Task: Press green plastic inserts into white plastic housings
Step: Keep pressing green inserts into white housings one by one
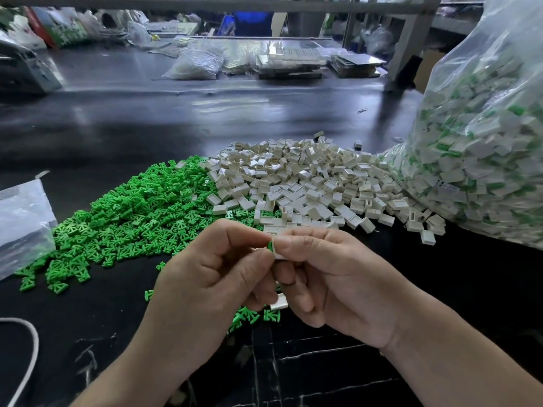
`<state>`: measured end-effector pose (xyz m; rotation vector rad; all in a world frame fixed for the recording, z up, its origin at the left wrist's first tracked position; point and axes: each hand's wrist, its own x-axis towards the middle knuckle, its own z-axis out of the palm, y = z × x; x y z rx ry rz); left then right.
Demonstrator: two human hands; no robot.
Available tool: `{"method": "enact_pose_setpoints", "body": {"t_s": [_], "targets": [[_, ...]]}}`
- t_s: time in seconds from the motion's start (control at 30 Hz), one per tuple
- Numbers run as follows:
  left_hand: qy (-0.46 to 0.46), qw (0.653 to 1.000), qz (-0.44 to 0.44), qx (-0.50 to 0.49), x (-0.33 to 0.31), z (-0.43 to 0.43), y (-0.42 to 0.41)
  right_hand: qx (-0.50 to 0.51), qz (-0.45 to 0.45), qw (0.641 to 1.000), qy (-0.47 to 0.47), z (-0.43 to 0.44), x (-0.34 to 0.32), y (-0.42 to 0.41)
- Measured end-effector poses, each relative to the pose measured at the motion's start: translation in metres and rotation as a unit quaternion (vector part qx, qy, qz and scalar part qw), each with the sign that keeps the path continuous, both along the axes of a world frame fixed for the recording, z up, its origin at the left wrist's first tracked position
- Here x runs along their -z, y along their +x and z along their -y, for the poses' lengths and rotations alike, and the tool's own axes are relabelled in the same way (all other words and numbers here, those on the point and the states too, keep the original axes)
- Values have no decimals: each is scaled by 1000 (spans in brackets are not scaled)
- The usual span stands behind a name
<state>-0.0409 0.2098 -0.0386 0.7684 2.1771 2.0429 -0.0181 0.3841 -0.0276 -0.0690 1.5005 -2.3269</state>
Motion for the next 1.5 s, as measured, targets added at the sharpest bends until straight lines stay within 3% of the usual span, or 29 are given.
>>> {"method": "enact_pose_setpoints", "body": {"t_s": [0.13,0.23,0.33,0.4,0.47,0.5,0.53,0.6,0.63,0.67,0.7,1.0,1.23,1.5], "targets": [[-113,973,-188,-73,-1,3,1,-14,-8,1000,-9,1,1,0],[-138,963,-213,-93,-3,3,0,-5,-8,998,-56,-2,3,-2],[-190,957,-177,-132,-5,10,-6,38,-3,993,-114,-14,1,-6],[-271,943,-152,-119,-5,18,-12,71,-15,994,-76,-25,-3,-7],[-397,903,-137,-88,-4,24,-15,75,-55,990,102,-31,-6,-5],[-456,877,-130,-75,-4,25,-15,59,-84,962,253,-30,-6,-1],[-500,854,-126,-67,-4,25,-15,31,-111,903,413,-27,-5,2],[-553,822,-124,-57,-3,24,-15,-32,-159,742,650,-14,2,6],[-568,811,-127,-57,-2,23,-16,-50,-179,674,715,-6,6,7],[-577,804,-132,-57,-1,22,-16,-47,-196,639,743,1,9,7],[-579,801,-138,-59,0,20,-16,-35,-205,631,748,5,13,6],[-522,838,-152,-47,9,23,-20,5,-231,641,732,4,20,-1],[-456,880,-115,-71,7,27,-24,19,-252,659,708,0,24,-2],[-228,962,45,-145,1,26,-26,30,-235,689,685,-5,24,-4]]}}
